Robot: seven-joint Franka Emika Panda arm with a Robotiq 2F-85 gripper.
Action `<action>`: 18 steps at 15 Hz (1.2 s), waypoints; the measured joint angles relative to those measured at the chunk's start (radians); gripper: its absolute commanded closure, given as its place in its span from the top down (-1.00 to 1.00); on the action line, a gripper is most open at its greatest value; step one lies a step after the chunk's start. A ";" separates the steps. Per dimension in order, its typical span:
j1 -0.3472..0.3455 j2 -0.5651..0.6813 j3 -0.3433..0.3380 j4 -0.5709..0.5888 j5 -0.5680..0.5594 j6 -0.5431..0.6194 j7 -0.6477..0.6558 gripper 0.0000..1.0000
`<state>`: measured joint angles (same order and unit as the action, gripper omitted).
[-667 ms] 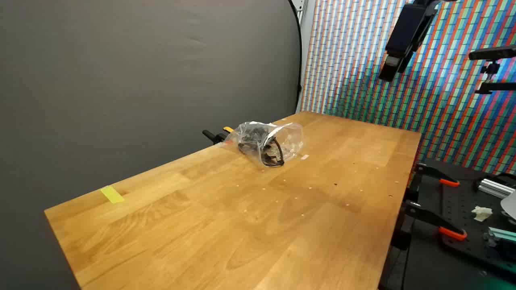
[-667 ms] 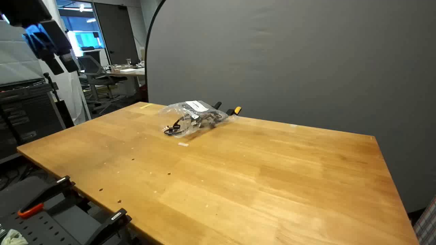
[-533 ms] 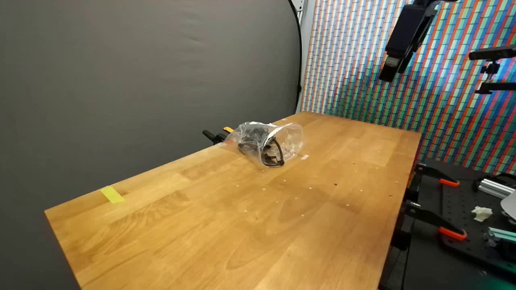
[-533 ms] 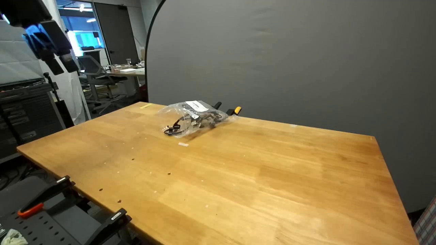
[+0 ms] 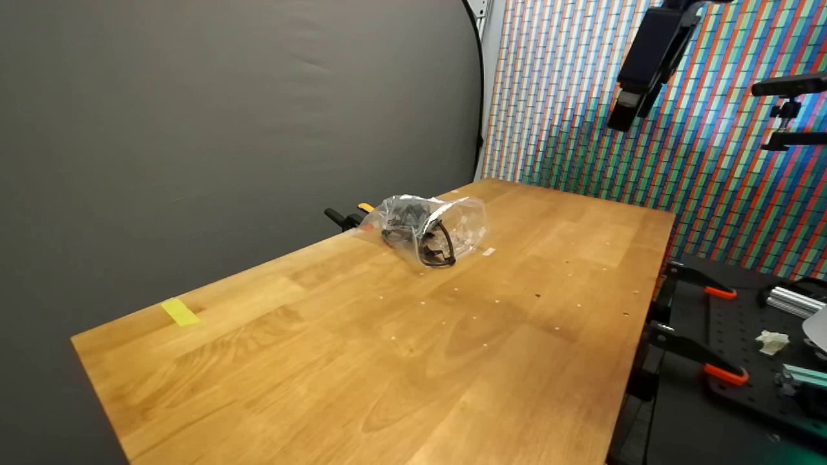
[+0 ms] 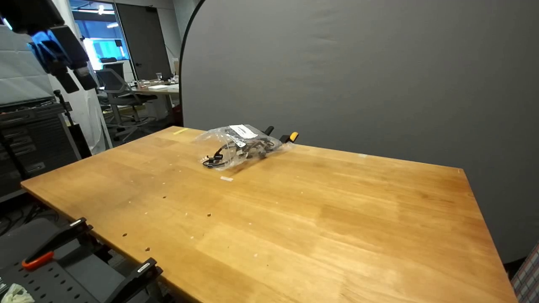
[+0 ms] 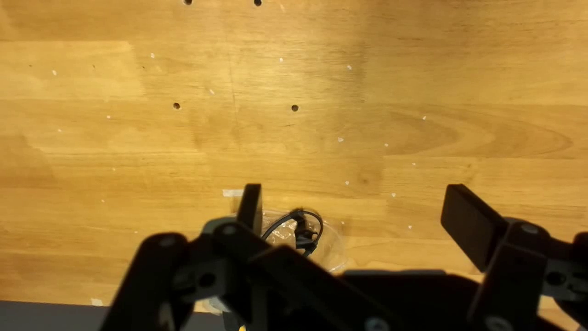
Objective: Remove the cables from the plastic bag and put them on the table
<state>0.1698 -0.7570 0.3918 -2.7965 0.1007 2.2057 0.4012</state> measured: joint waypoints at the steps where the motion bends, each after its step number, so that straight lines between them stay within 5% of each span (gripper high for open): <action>1: 0.000 0.008 -0.001 0.001 0.000 0.009 0.000 1.00; 7: -0.048 0.169 -0.007 0.002 -0.011 0.220 0.005 1.00; 18: -0.144 0.686 -0.103 0.089 -0.178 0.634 0.009 1.00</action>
<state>0.0257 -0.0708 0.2892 -2.7075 -0.0774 2.8401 0.4100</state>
